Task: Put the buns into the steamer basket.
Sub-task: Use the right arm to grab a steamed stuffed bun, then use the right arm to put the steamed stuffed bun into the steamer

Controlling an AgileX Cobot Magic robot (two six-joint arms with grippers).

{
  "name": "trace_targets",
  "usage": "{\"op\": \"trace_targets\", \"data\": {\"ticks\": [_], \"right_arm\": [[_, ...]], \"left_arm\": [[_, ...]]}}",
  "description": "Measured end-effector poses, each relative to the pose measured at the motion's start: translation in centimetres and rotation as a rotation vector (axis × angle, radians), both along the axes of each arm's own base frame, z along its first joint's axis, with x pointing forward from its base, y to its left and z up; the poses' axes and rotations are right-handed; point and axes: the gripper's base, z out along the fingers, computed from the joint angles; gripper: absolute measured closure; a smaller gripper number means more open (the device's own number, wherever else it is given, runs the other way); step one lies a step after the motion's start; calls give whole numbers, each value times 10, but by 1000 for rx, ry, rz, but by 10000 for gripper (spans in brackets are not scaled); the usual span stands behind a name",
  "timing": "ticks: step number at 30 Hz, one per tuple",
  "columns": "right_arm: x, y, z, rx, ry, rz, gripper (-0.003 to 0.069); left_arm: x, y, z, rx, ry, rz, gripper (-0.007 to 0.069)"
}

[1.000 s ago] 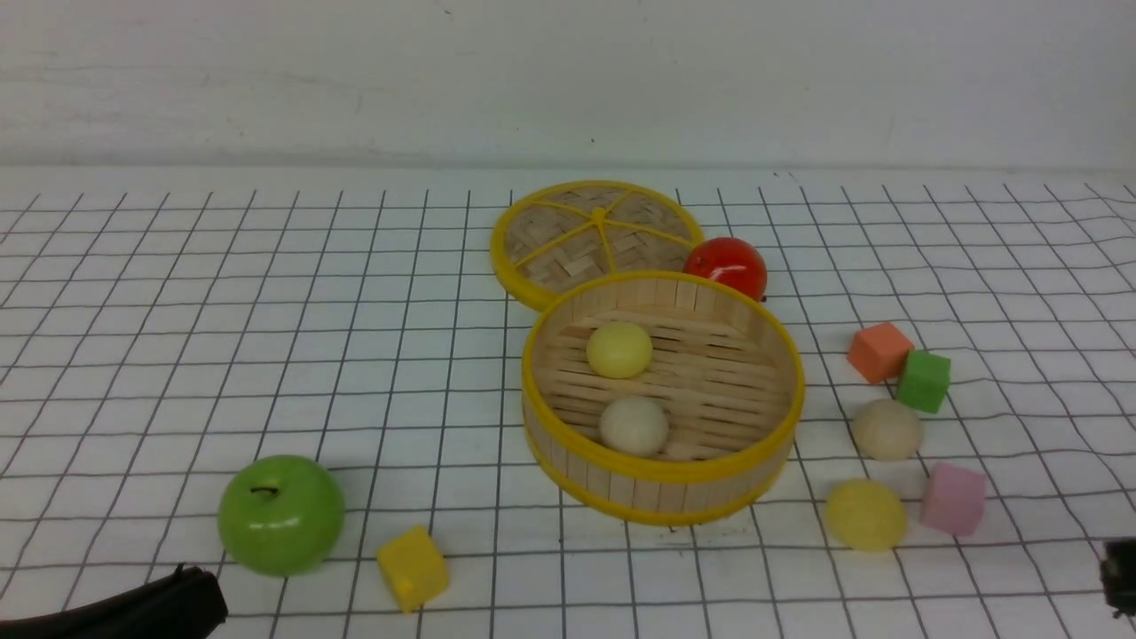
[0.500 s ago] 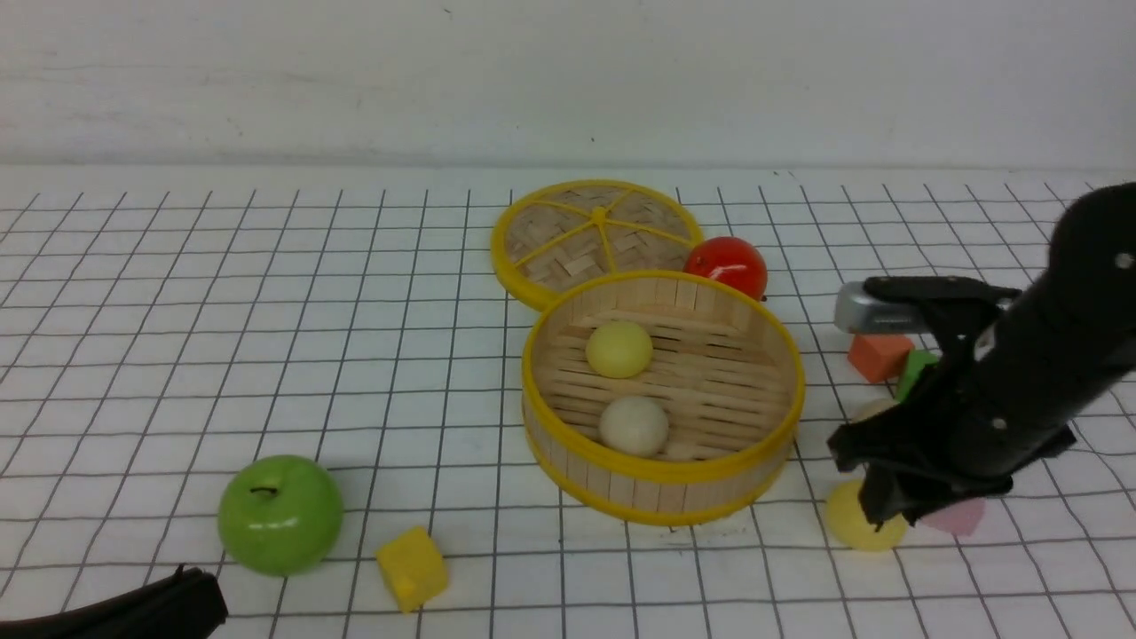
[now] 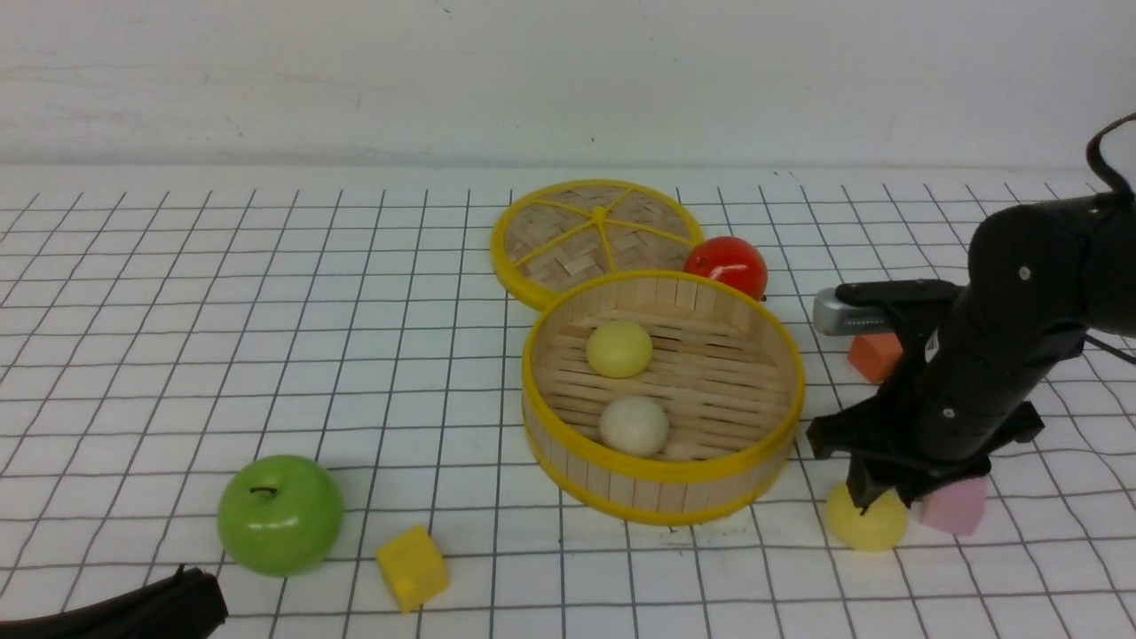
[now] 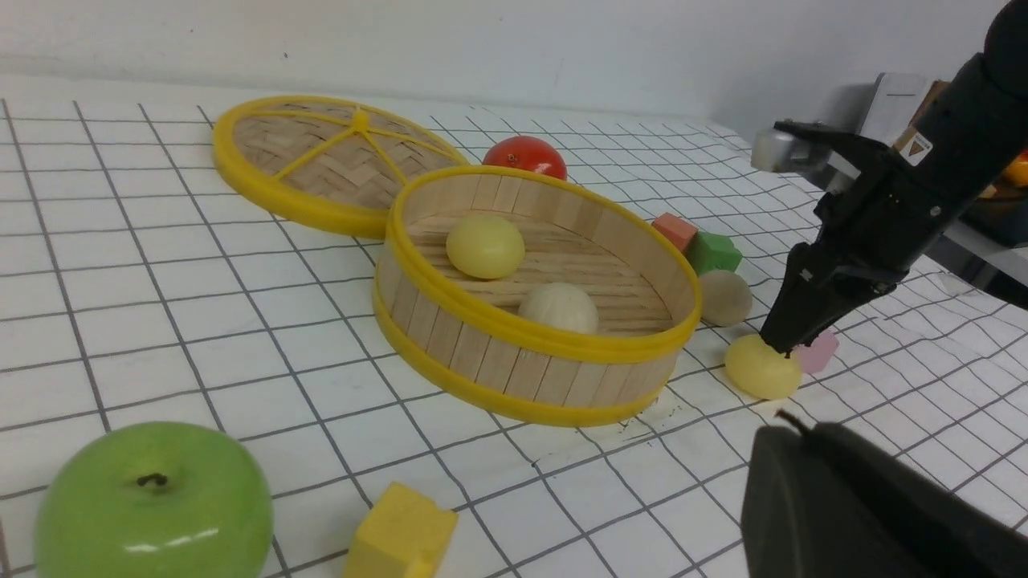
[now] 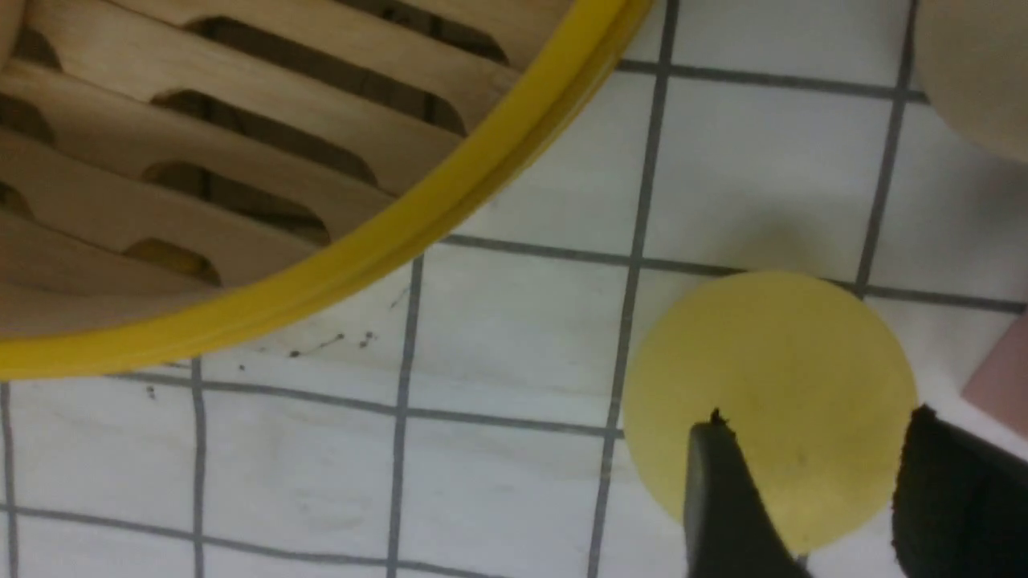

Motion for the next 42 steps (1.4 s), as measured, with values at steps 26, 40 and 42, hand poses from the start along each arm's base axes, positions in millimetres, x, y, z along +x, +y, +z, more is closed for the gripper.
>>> {"op": "trace_targets", "data": {"ticks": [26,40,42], "right_arm": [[-18,31,59,49,-185,154,653],[60,74,6,50,-320,182,527],[63,75,3,45,-313,185,454]], "left_arm": [[0,0,0,1,-1,0,630],[1,1,4,-20,-34,17,622],[1,1,4,-20,-34,18,620]]}}
